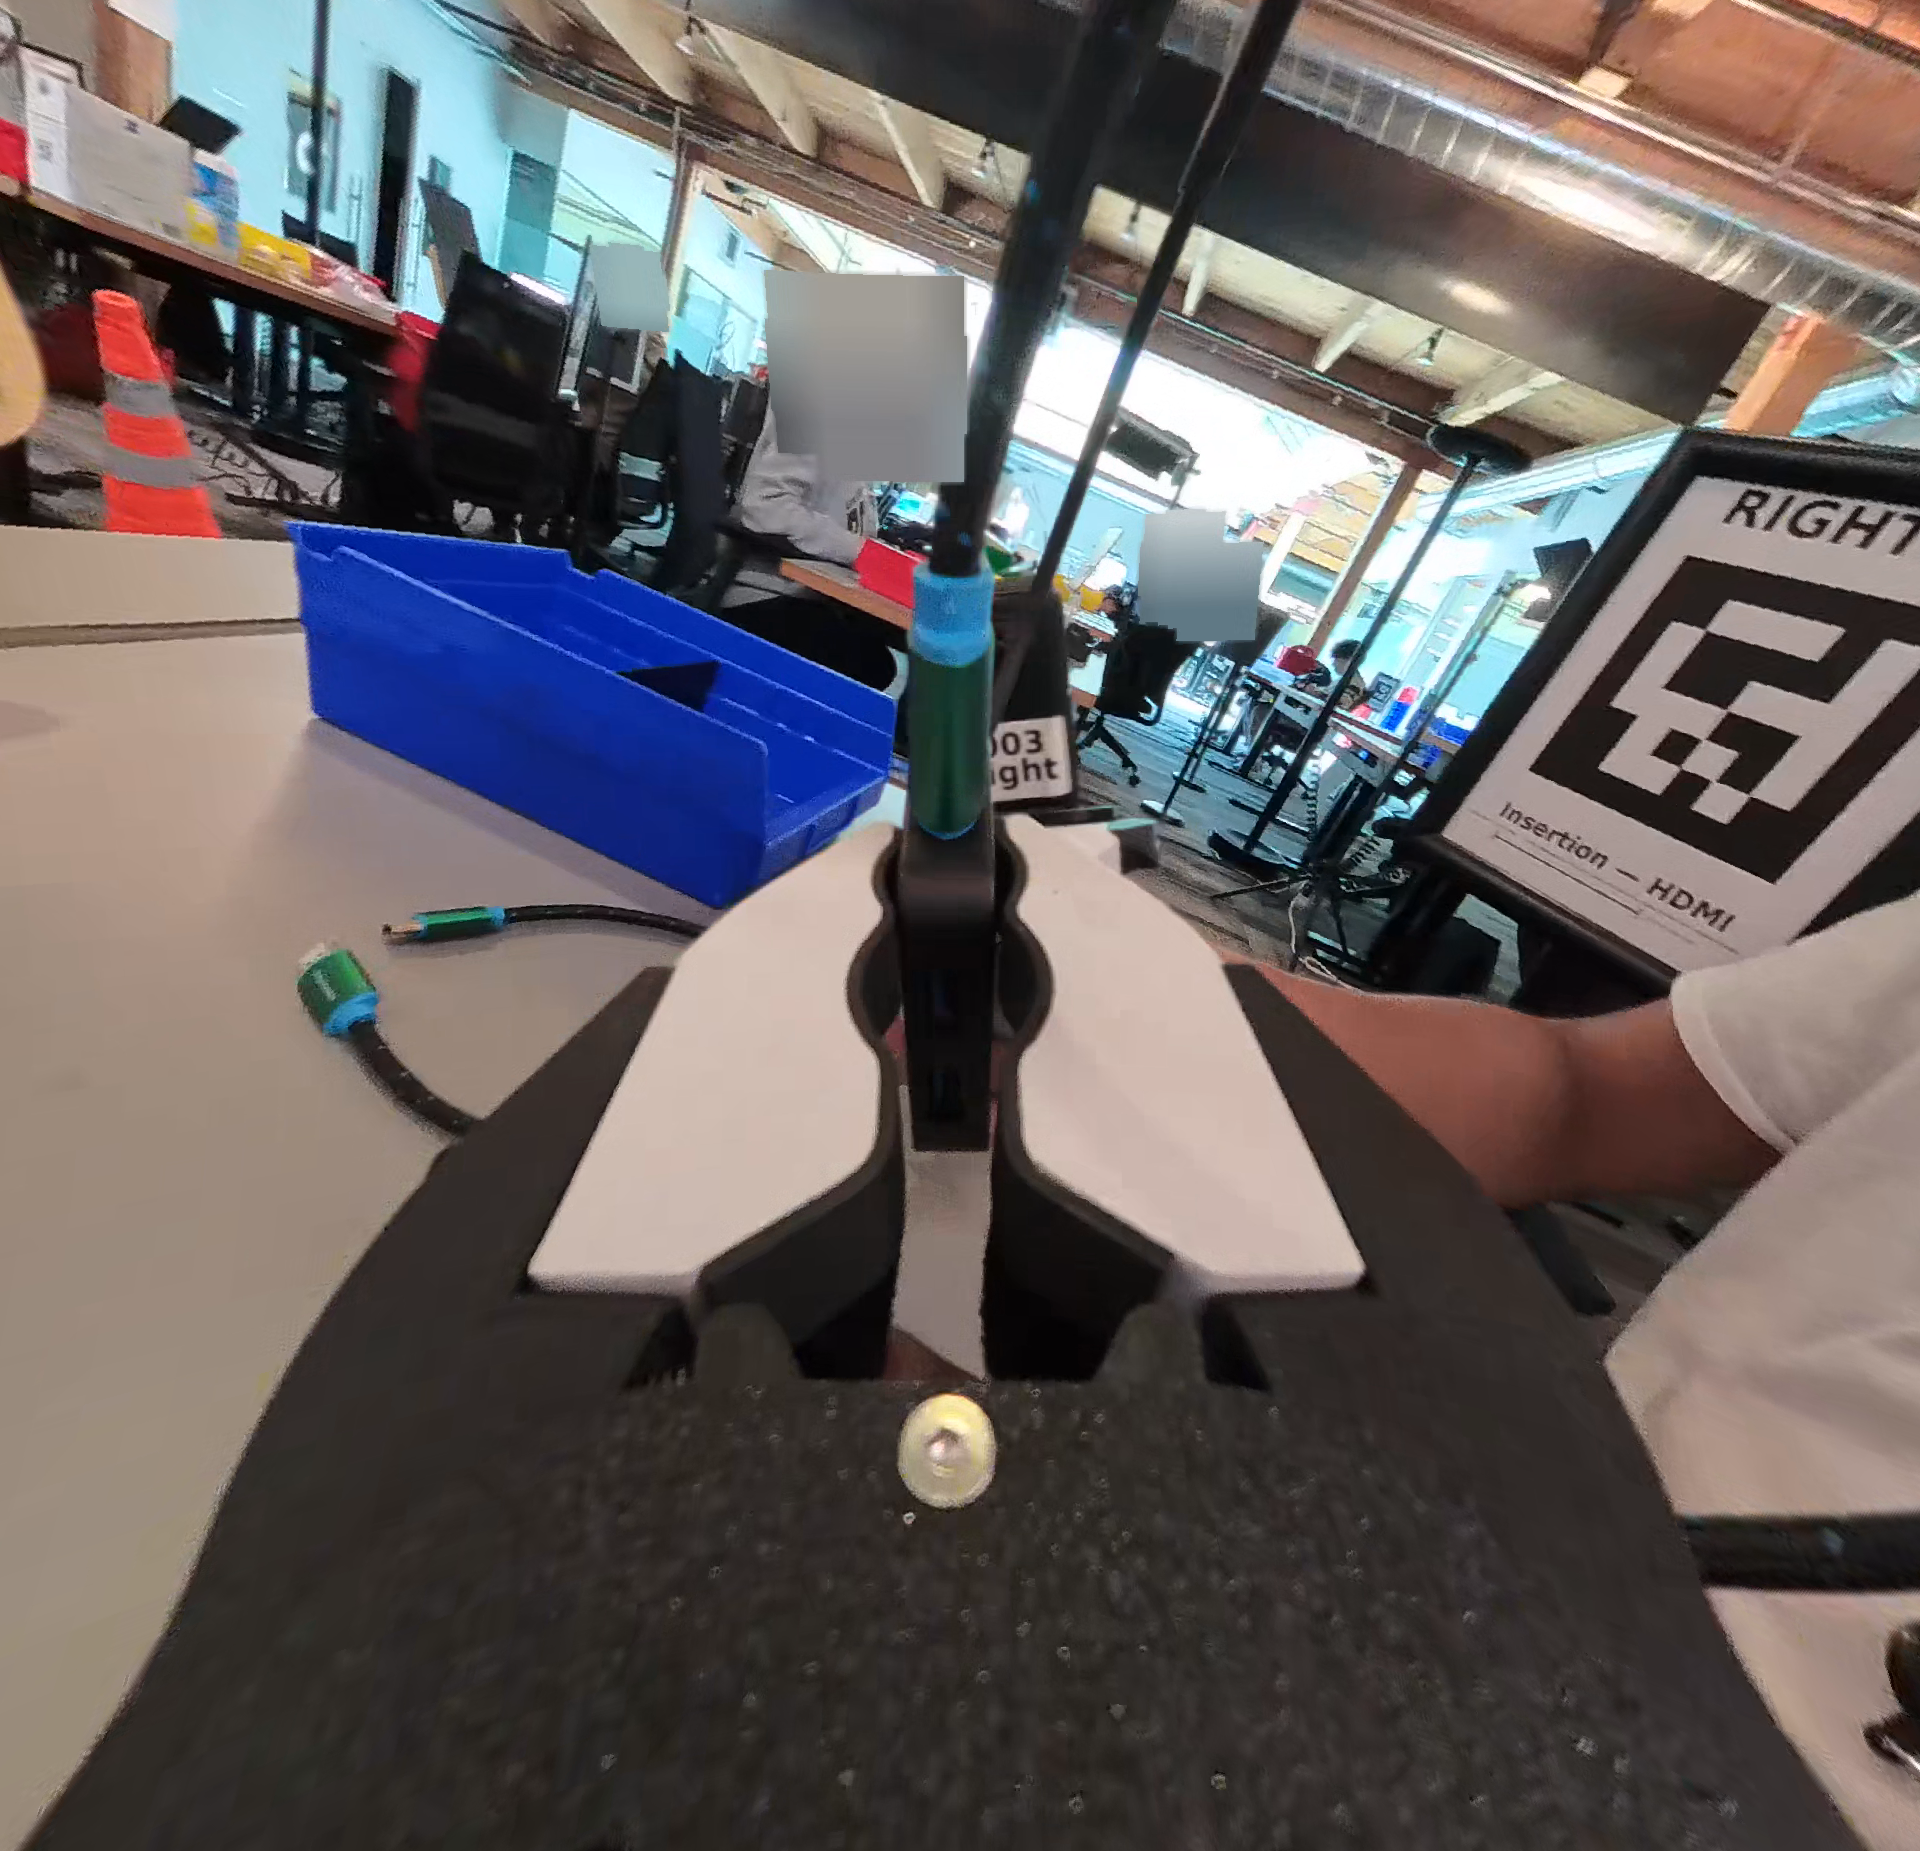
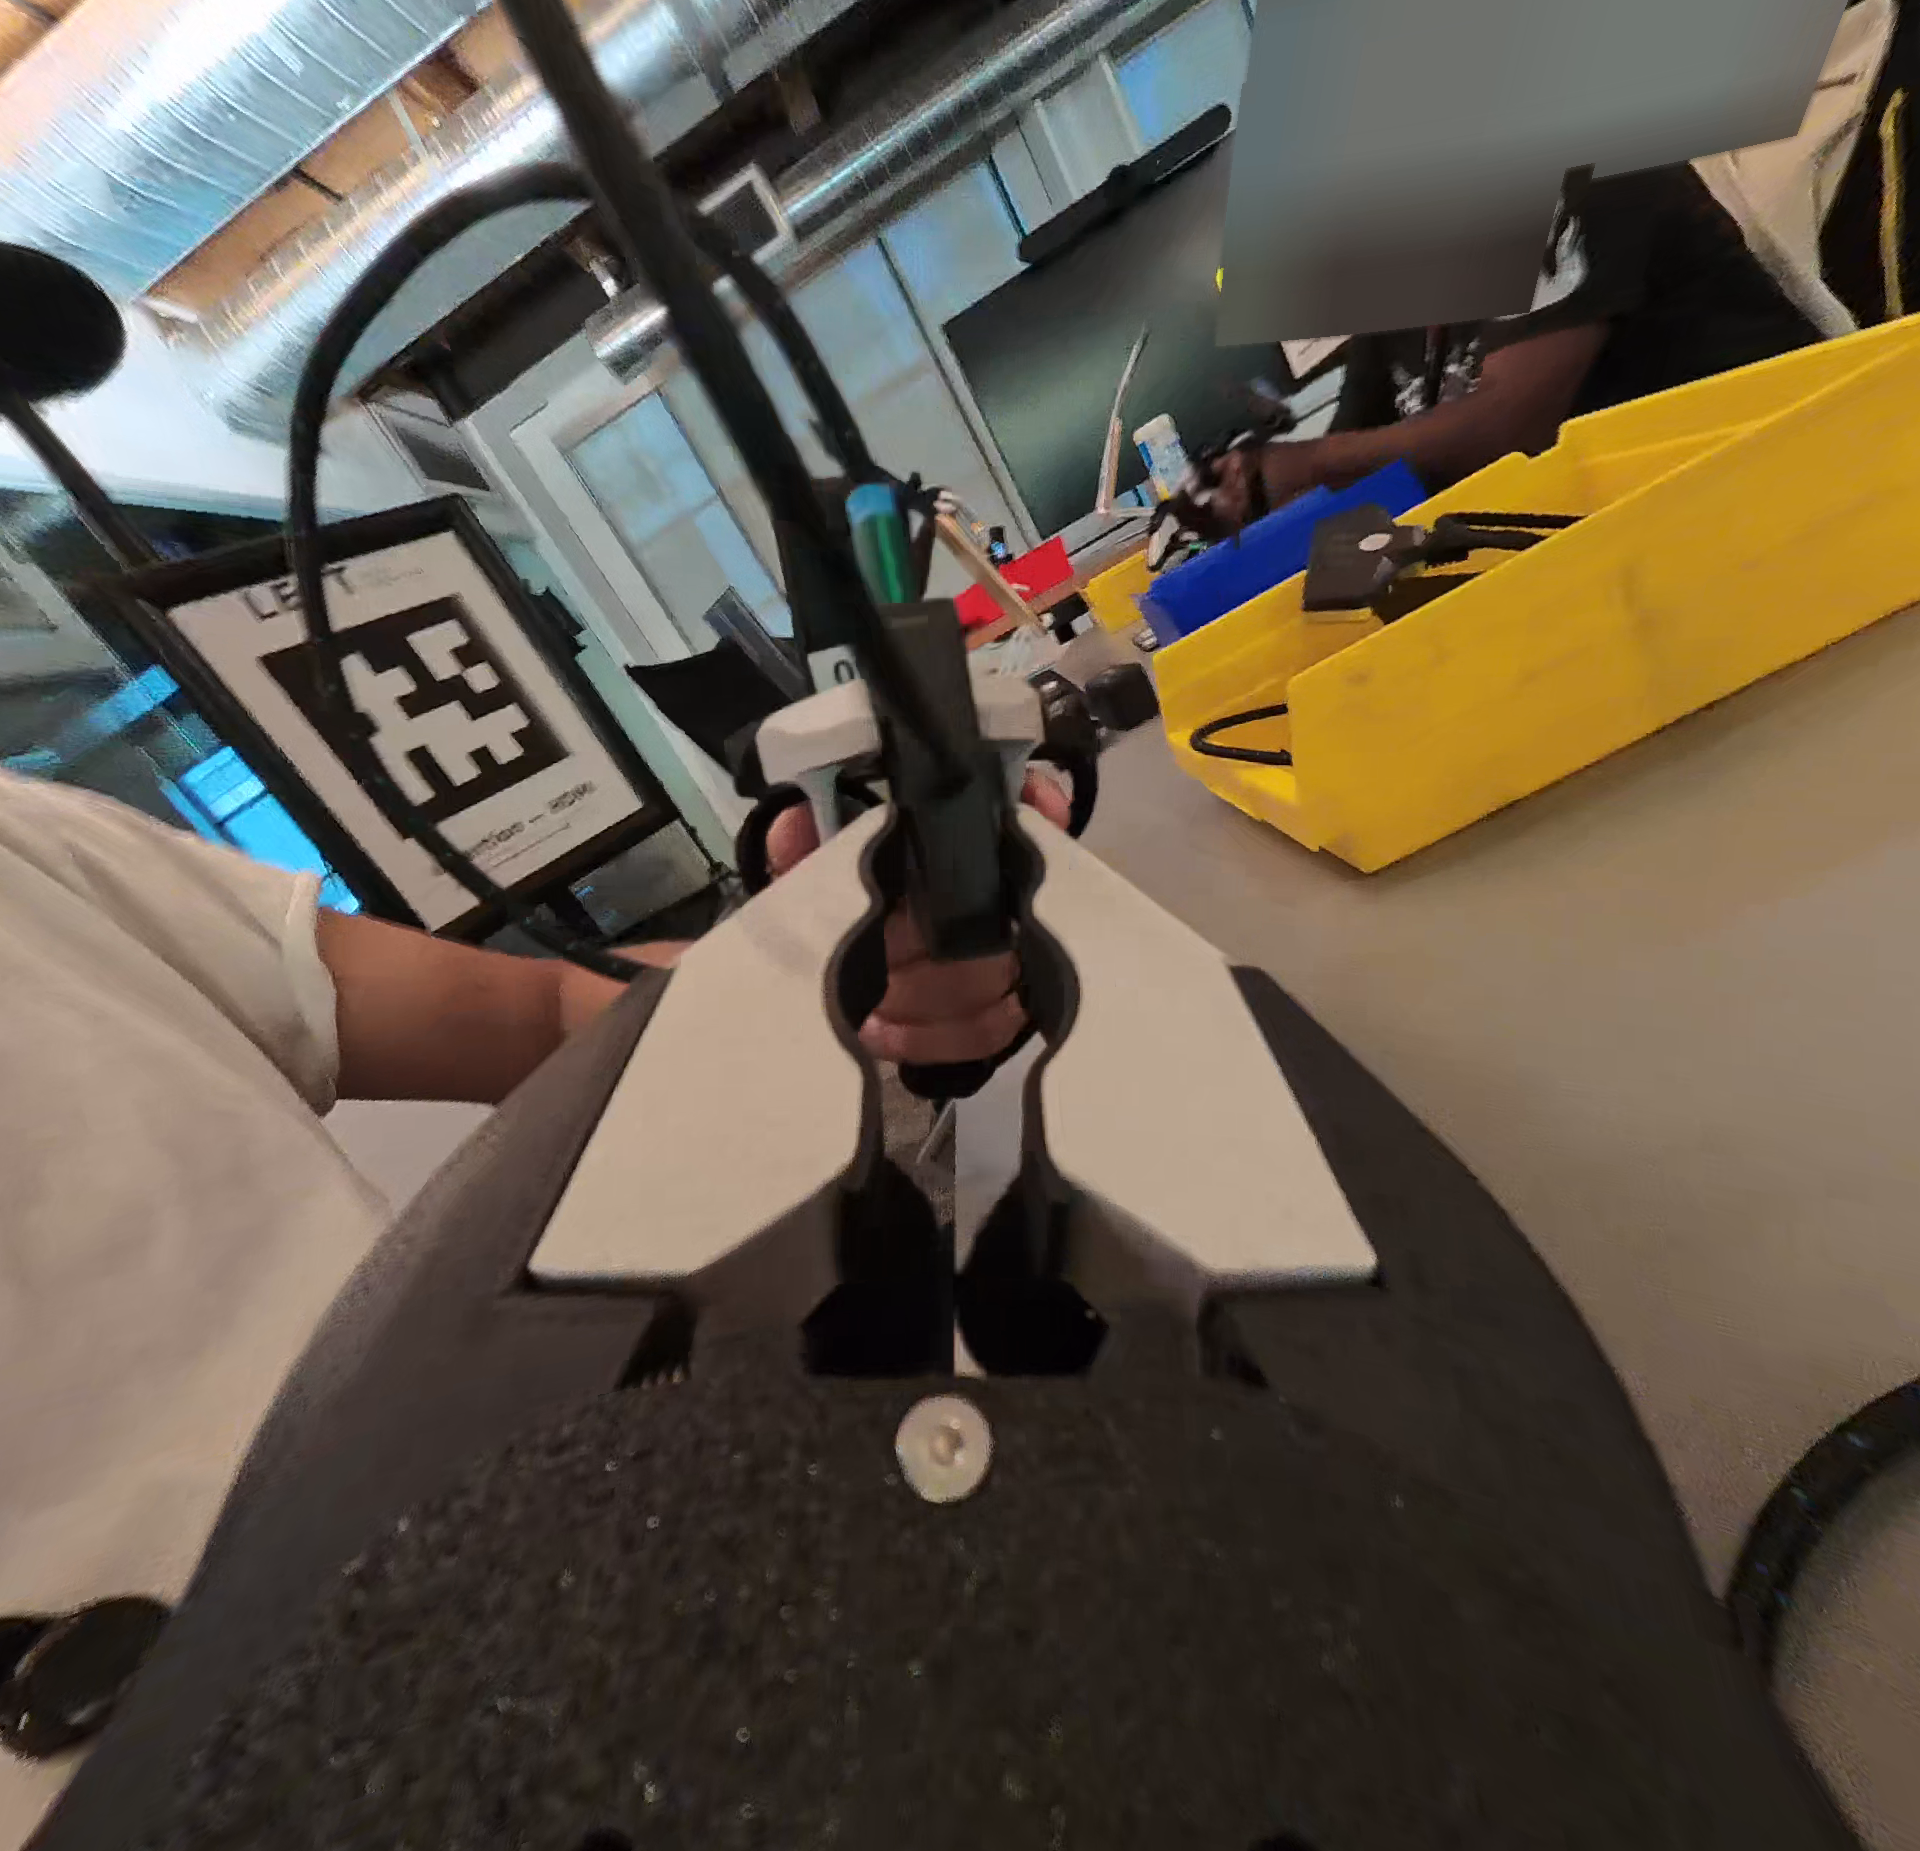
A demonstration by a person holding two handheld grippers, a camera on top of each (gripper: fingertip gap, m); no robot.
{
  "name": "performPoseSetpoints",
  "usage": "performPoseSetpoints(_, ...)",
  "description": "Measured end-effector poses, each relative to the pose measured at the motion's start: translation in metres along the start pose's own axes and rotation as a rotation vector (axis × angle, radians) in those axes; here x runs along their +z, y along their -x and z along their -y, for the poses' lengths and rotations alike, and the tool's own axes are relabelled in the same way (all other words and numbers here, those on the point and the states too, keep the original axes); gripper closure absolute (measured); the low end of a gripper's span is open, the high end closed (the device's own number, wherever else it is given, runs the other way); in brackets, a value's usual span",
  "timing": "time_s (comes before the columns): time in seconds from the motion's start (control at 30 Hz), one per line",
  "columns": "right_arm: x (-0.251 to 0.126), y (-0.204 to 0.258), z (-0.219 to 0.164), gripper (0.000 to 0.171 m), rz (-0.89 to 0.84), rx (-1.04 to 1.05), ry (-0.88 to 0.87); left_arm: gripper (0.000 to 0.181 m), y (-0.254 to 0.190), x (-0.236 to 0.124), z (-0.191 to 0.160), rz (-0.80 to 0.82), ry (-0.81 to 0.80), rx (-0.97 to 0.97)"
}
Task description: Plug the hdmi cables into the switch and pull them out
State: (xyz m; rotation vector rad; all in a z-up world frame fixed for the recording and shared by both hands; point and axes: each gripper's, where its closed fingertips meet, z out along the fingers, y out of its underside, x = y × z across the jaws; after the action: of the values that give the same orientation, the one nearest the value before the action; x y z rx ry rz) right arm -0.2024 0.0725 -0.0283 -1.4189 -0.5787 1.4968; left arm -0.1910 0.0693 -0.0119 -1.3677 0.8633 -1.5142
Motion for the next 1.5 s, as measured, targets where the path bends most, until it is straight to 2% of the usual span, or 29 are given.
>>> performPoseSetpoints(0.13, -0.008, 0.013, -0.005, 0.159, 0.078, 0.004, 0.075, 0.165, -0.008, 0.0, -0.003, -0.071, 0.034, 0.007)
performPoseSetpoints(0.2, -0.016, 0.014, 0.002, 0.159, 0.094, 0.036, 0.07, 0.153, -0.004, -0.008, 0.003, -0.072, 0.017, -0.026)
performPoseSetpoints(0.23, -0.022, 0.014, 0.008, 0.159, 0.092, 0.031, 0.068, 0.153, -0.001, -0.013, 0.008, -0.069, -0.004, -0.046)
performPoseSetpoints(0.3, -0.043, 0.015, 0.032, 0.159, 0.081, -0.016, 0.038, 0.154, 0.011, -0.03, 0.015, -0.012, -0.043, -0.063)
performPoseSetpoints(0.4, -0.088, 0.02, 0.093, 0.159, 0.016, -0.091, -0.041, 0.159, 0.031, -0.056, 0.012, 0.096, -0.043, -0.062)
performPoseSetpoints(0.53, -0.165, 0.005, 0.172, 0.158, -0.301, -0.281, -0.018, 0.166, 0.046, -0.069, 0.02, 0.153, -0.064, -0.055)
performPoseSetpoints(0.7, -0.293, -0.041, 0.256, 0.158, -0.847, -0.52, 0.145, 0.167, 0.042, -0.063, 0.009, 0.152, 0.004, 0.002)
performPoseSetpoints(0.77, -0.339, -0.06, 0.279, 0.158, -1.032, -0.528, 0.223, 0.167, 0.038, -0.058, 0.006, 0.146, 0.025, 0.028)
performPoseSetpoints(0.83, -0.366, -0.08, 0.292, 0.158, -1.142, -0.55, 0.326, 0.167, 0.035, -0.054, 0.003, 0.133, 0.043, 0.039)
performPoseSetpoints(0.9, -0.383, -0.106, 0.295, 0.159, -1.227, -0.565, 0.46, 0.167, 0.035, -0.05, -0.001, 0.13, 0.057, 0.044)
performPoseSetpoints(1.03, -0.382, -0.166, 0.275, 0.158, -1.245, -0.521, 0.717, 0.167, 0.035, -0.05, -0.005, 0.134, 0.069, 0.043)
performPoseSetpoints(1.23, -0.381, -0.252, 0.217, 0.159, -1.282, -0.166, 0.948, 0.167, 0.04, -0.056, -0.002, 0.156, 0.055, 0.033)
performPoseSetpoints(1.3, -0.381, -0.27, 0.193, 0.158, -1.282, -0.01, 0.986, 0.168, 0.042, -0.058, -0.003, 0.162, 0.058, 0.026)
performPoseSetpoints(1.4, -0.391, -0.289, 0.167, 0.157, -1.37, 0.134, 1.048, 0.168, 0.043, -0.059, -0.006, 0.163, 0.067, 0.026)
performPoseSetpoints(1.47, -0.401, -0.296, 0.144, 0.158, -1.426, 0.167, 1.148, 0.168, 0.043, -0.059, -0.009, 0.166, 0.081, 0.034)
performPoseSetpoints(1.5, -0.401, -0.301, 0.138, 0.157, -1.453, 0.176, 1.146, 0.168, 0.043, -0.058, -0.01, 0.166, 0.087, 0.036)
